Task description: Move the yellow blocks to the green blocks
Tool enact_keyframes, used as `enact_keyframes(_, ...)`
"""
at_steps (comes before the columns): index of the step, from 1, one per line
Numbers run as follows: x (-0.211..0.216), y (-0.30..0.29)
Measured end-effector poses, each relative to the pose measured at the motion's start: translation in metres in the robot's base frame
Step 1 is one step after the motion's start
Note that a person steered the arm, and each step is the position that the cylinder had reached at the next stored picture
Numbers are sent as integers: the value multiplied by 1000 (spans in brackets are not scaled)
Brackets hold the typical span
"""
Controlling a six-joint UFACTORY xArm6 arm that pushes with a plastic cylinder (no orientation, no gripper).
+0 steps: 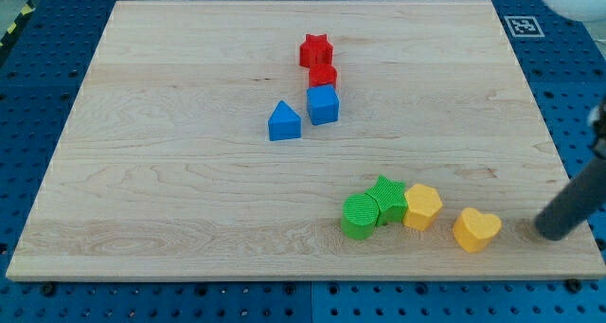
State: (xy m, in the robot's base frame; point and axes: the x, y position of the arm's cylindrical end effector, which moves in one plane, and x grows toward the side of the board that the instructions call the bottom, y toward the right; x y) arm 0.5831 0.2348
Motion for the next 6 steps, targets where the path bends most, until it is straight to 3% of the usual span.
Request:
enact_keyframes(2, 0, -92)
enact_keyframes(5, 4, -63)
enact_keyframes(6, 25, -63)
